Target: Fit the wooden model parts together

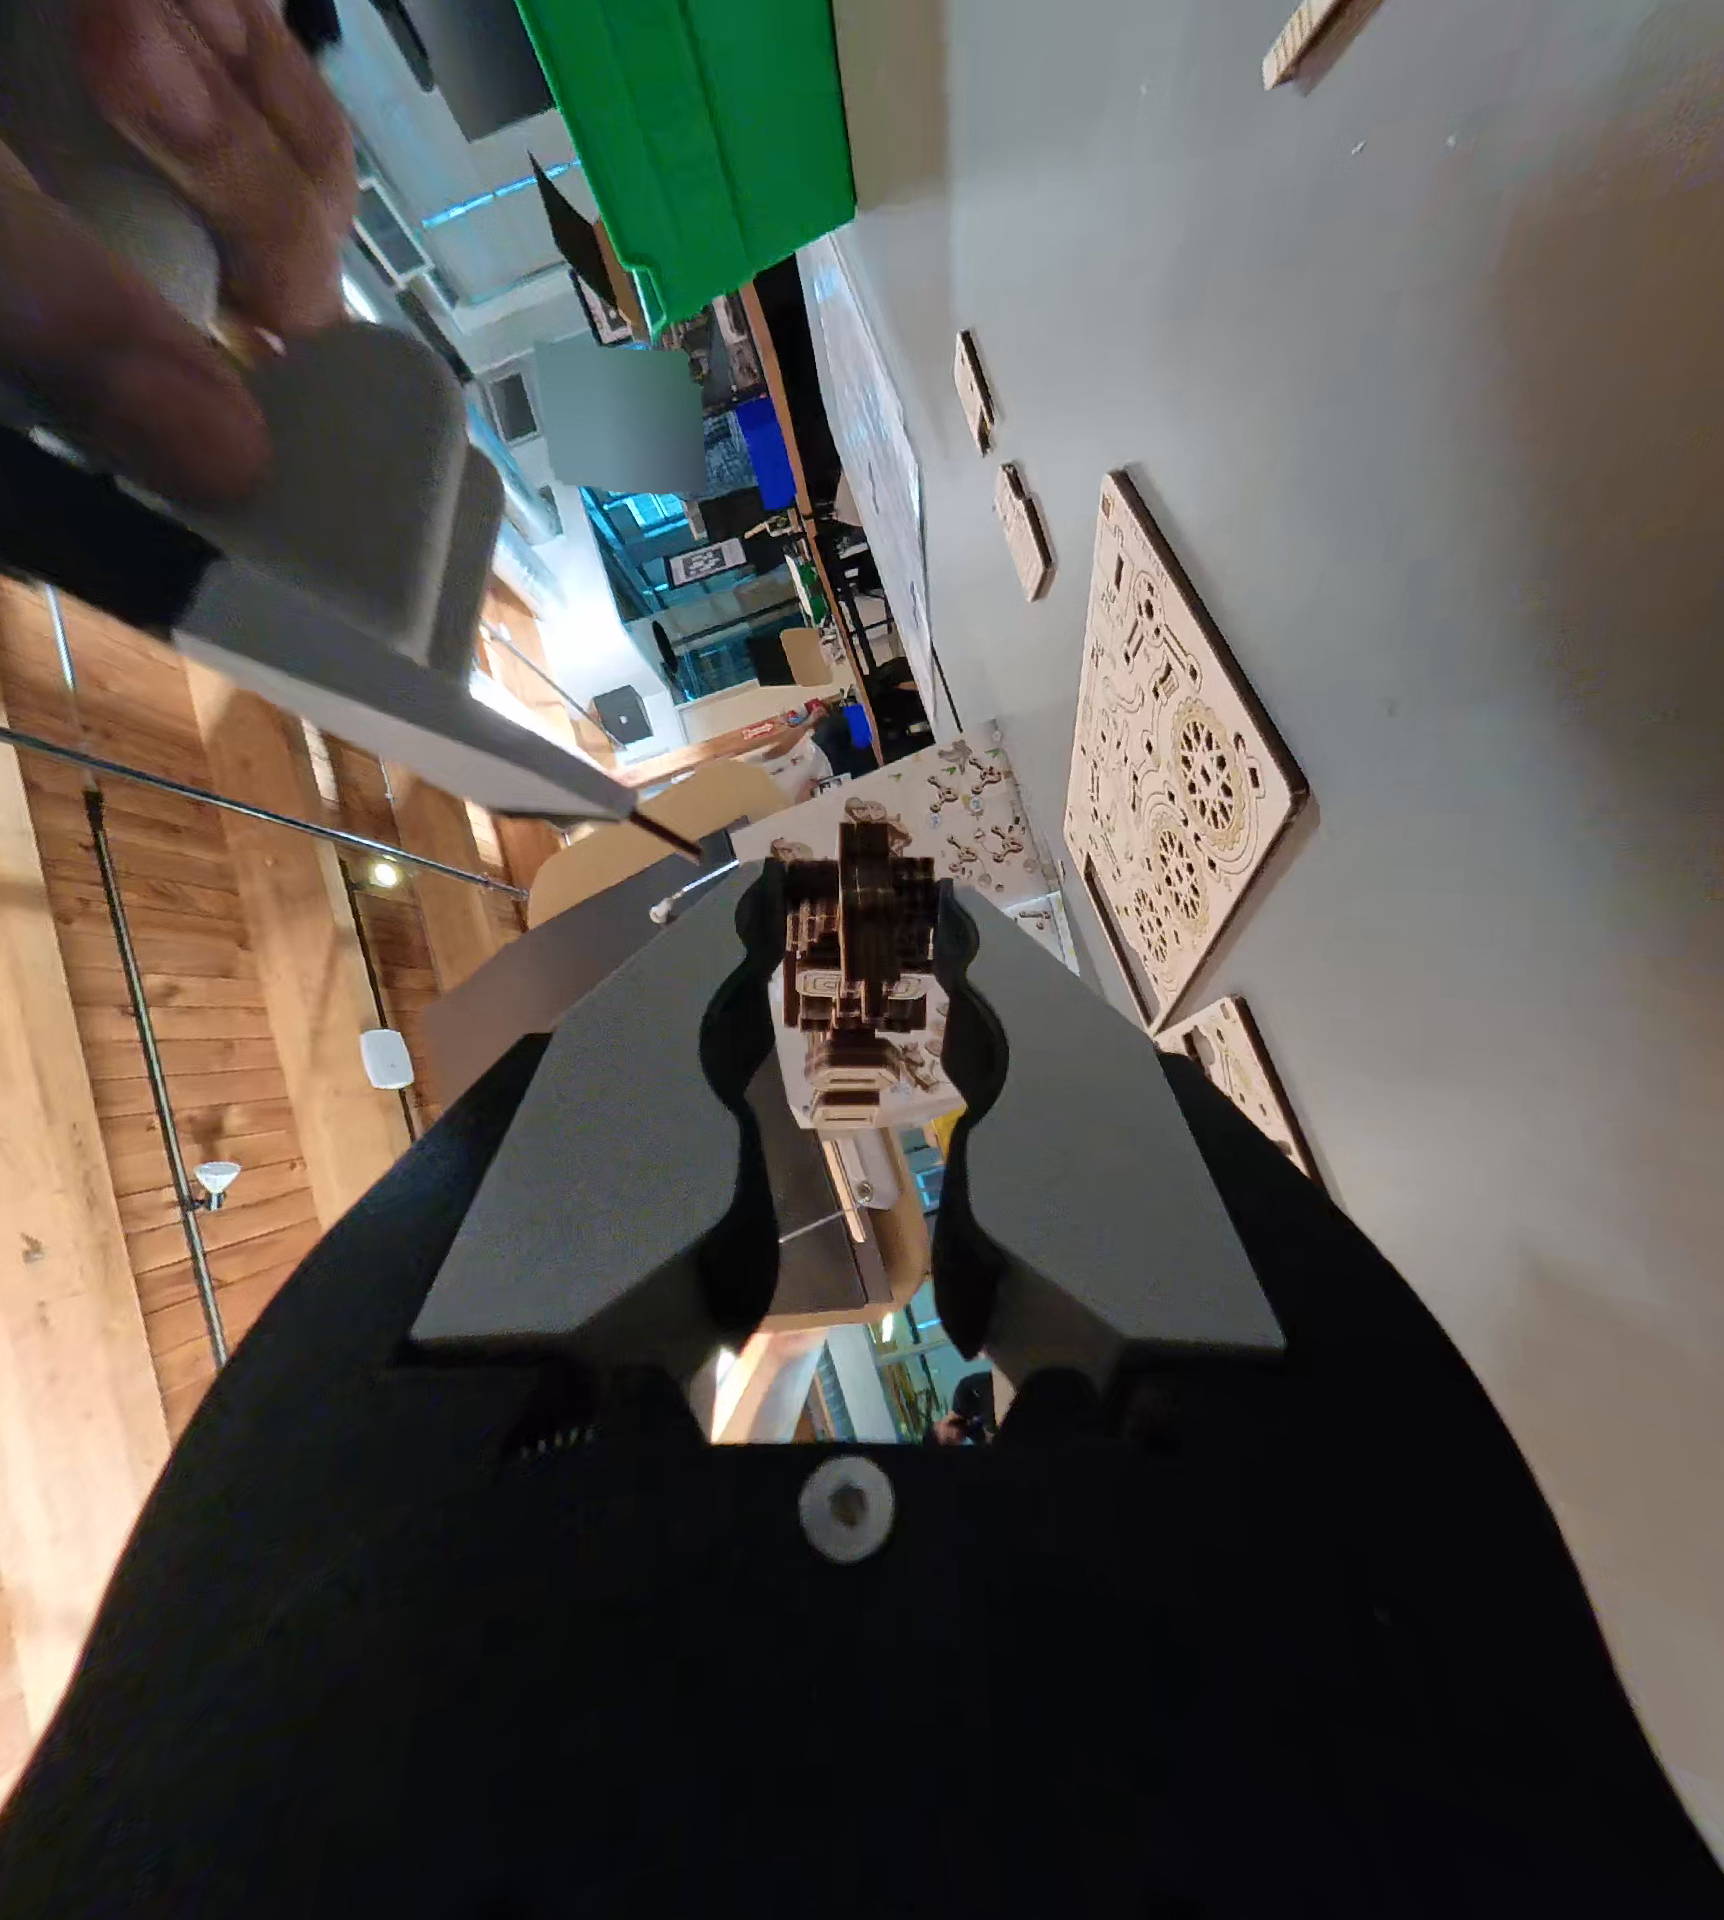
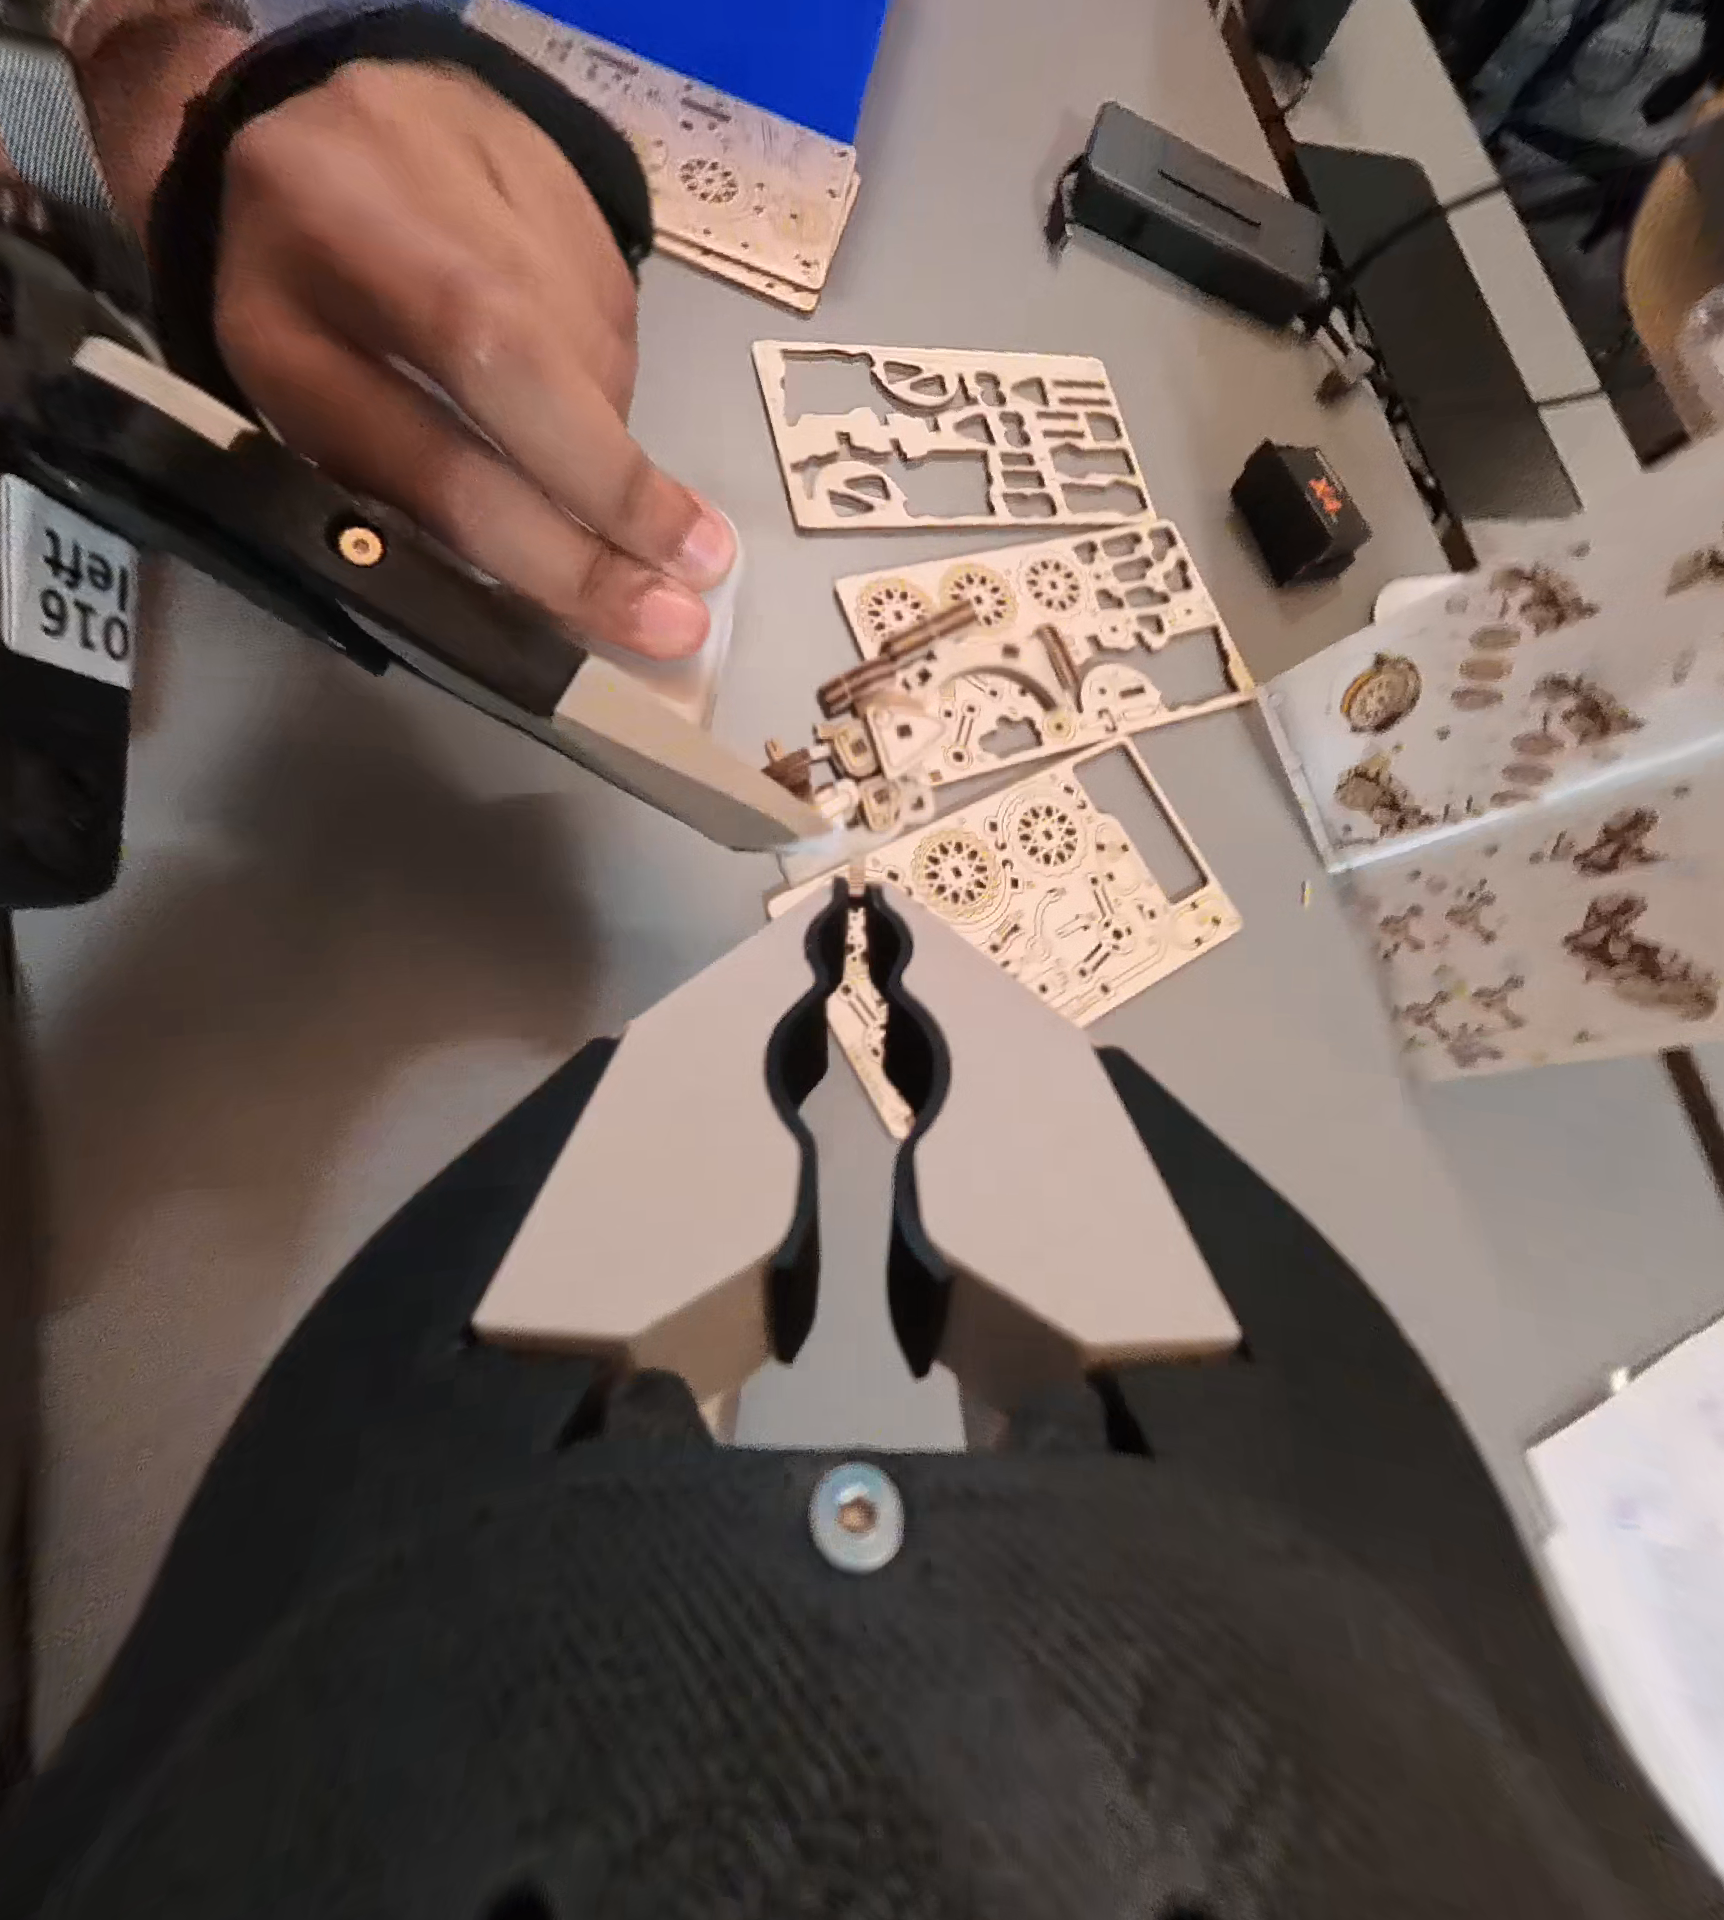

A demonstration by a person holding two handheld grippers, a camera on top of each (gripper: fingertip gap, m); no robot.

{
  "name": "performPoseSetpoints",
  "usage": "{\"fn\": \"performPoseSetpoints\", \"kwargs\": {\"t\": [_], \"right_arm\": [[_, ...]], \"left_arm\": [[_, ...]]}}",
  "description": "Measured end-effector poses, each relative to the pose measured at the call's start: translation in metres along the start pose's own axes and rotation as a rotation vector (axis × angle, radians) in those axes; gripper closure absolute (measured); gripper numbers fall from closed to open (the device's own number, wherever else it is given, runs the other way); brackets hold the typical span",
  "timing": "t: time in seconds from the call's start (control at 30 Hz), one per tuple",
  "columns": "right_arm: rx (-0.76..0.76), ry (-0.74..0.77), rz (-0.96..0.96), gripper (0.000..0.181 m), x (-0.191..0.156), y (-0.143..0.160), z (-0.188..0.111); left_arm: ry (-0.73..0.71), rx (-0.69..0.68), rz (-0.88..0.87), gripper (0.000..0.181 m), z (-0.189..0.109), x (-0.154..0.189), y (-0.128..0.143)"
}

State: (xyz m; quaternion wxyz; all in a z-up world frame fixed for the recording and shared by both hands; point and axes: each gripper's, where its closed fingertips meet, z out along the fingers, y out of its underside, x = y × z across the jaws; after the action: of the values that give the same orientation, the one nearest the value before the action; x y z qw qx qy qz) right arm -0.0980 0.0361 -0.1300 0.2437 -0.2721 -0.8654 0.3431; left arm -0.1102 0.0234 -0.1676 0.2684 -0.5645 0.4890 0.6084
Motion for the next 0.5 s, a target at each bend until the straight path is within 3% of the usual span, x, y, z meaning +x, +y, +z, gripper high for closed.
{"fn": "performPoseSetpoints", "kwargs": {"t": [0.5], "right_arm": [[-0.219,-0.222,-0.215,0.181,-0.012,0.005,0.012]], "left_arm": [[-0.027,0.096,-0.069,0.155,-0.006,-0.003,-0.017]]}}
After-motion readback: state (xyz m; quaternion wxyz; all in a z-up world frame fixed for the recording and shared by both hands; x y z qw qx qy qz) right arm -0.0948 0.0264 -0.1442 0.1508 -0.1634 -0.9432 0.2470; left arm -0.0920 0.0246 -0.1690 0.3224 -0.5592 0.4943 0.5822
